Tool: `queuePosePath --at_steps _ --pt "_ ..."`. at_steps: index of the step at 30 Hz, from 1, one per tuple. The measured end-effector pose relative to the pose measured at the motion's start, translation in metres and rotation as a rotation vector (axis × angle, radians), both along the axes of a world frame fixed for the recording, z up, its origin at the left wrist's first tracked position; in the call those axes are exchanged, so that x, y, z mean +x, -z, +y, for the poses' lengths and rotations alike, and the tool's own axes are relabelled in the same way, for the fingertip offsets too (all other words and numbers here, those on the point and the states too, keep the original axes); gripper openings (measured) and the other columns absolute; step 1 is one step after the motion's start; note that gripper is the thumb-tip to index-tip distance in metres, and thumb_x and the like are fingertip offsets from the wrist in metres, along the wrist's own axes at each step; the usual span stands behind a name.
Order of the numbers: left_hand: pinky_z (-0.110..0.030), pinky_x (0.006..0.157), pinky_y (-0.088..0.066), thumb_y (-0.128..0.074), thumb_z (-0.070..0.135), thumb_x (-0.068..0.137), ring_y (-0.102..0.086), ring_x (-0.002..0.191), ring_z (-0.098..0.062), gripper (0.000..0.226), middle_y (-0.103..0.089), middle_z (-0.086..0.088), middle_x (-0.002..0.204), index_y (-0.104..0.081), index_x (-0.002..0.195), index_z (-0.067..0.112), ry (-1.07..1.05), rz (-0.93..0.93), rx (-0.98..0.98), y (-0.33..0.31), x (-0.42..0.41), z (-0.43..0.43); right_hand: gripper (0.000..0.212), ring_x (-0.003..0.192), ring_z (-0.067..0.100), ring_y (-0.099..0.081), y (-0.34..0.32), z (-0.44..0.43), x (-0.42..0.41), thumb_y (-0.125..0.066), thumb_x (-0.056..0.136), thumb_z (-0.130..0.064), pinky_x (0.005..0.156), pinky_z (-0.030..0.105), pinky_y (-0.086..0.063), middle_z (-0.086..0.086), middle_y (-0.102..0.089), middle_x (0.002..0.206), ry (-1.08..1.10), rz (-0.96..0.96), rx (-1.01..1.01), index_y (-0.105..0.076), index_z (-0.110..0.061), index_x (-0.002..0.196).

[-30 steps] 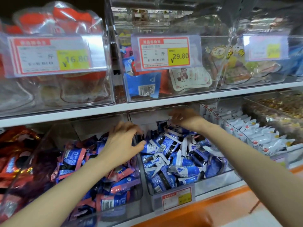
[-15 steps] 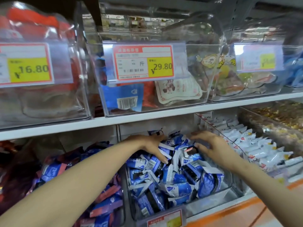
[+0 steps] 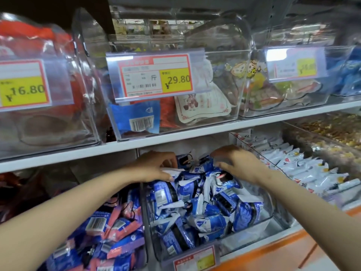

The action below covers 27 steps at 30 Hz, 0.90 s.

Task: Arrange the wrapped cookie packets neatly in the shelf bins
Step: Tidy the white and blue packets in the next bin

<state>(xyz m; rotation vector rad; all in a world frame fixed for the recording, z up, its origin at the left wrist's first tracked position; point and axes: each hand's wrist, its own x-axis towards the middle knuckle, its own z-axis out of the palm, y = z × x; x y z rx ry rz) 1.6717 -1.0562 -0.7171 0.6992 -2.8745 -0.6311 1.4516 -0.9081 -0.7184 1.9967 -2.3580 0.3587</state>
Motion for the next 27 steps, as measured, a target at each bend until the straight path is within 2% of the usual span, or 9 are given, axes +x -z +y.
queuePosePath --at_steps 2,5,9,13,17,20,22,25,27 --pt "-0.036 0.087 -0.048 -0.073 0.026 0.078 -0.06 0.095 -0.017 0.024 -0.063 0.006 0.098 -0.053 0.087 0.036 0.027 -0.018 0.097 -0.001 0.011 -0.003 0.041 0.12 0.019 -0.05 -0.003 -0.013 0.0 -0.044 0.097 -0.041 0.103 0.031 -0.038 0.001 -0.052 0.135 0.0 0.052 0.071 -0.046 -0.028 0.135" --pt "-0.035 0.089 -0.045 -0.069 0.022 0.083 -0.06 0.097 -0.026 0.014 -0.065 -0.006 0.103 -0.059 0.087 0.031 0.093 -0.223 0.116 0.007 0.013 0.0 0.047 0.128 0.019 -0.043 -0.001 -0.034 -0.001 -0.041 0.096 -0.05 0.116 0.038 -0.016 0.001 -0.054 0.133 -0.002 0.142 0.227 -0.043 -0.03 0.138" --pt "-0.034 0.09 -0.044 -0.066 0.029 0.085 -0.059 0.091 -0.02 0.017 -0.066 -0.005 0.098 -0.066 0.093 0.014 0.1 -0.365 0.1 0.007 0.007 0.007 0.049 0.128 0.018 -0.043 0.009 -0.047 -0.009 -0.044 0.091 -0.057 0.116 0.046 0.004 -0.005 -0.059 0.127 -0.009 0.234 0.347 -0.051 -0.031 0.132" --pt "-0.029 0.089 -0.047 -0.06 0.046 0.086 -0.058 0.098 -0.013 0.03 -0.062 0.003 0.111 -0.058 0.103 0.021 -0.047 -0.154 -0.071 -0.003 -0.01 0.01 0.038 0.114 0.015 -0.054 0.001 -0.041 -0.005 -0.049 0.092 -0.049 0.117 0.043 -0.002 -0.005 -0.064 0.119 -0.038 0.127 0.323 -0.063 -0.025 0.118" --pt "-0.031 0.098 -0.042 -0.068 0.04 0.082 -0.05 0.117 -0.02 0.062 -0.049 -0.002 0.136 -0.041 0.134 0.02 0.007 -0.355 0.029 0.007 -0.032 0.015 0.03 0.114 0.01 -0.054 -0.013 -0.028 -0.005 -0.054 0.094 -0.032 0.118 0.04 0.003 -0.005 -0.067 0.117 -0.056 -0.056 0.275 -0.064 -0.023 0.121" --pt "-0.027 0.076 -0.039 -0.068 0.031 0.084 -0.05 0.096 -0.02 0.056 -0.054 -0.006 0.125 -0.042 0.133 0.021 0.013 -0.448 -0.107 0.016 -0.039 0.018 0.029 0.103 0.009 -0.06 -0.021 -0.019 -0.009 -0.058 0.091 -0.026 0.114 0.032 -0.024 -0.003 -0.068 0.115 -0.067 -0.164 0.28 -0.063 -0.021 0.12" --pt "-0.025 0.069 -0.037 -0.066 0.028 0.085 -0.051 0.091 -0.019 0.05 -0.057 -0.004 0.115 -0.044 0.13 0.021 -0.013 -0.387 -0.135 0.012 -0.038 0.019 0.028 0.097 0.009 -0.064 -0.026 -0.011 -0.01 -0.058 0.092 -0.023 0.099 0.026 -0.044 -0.003 -0.068 0.115 -0.076 -0.191 0.303 -0.063 -0.022 0.12" --pt "-0.014 0.056 -0.034 -0.064 0.017 0.087 -0.053 0.084 -0.012 0.039 -0.053 0.005 0.096 -0.049 0.122 0.019 -0.111 -0.147 -0.082 -0.003 -0.027 0.009 0.024 0.091 0.002 -0.063 -0.035 0.002 -0.009 -0.056 0.093 -0.025 0.089 0.021 -0.044 -0.013 -0.066 0.107 -0.1 -0.124 0.292 -0.064 -0.027 0.115" --pt "-0.011 0.052 -0.033 -0.062 0.009 0.087 -0.051 0.085 -0.01 0.034 -0.055 0.002 0.101 -0.05 0.118 0.016 -0.172 -0.002 -0.136 -0.013 -0.017 -0.001 0.019 0.08 -0.008 -0.058 -0.039 0.012 -0.009 -0.057 0.093 -0.028 0.085 0.018 -0.04 -0.018 -0.066 0.098 -0.12 -0.095 0.28 -0.065 -0.032 0.11"
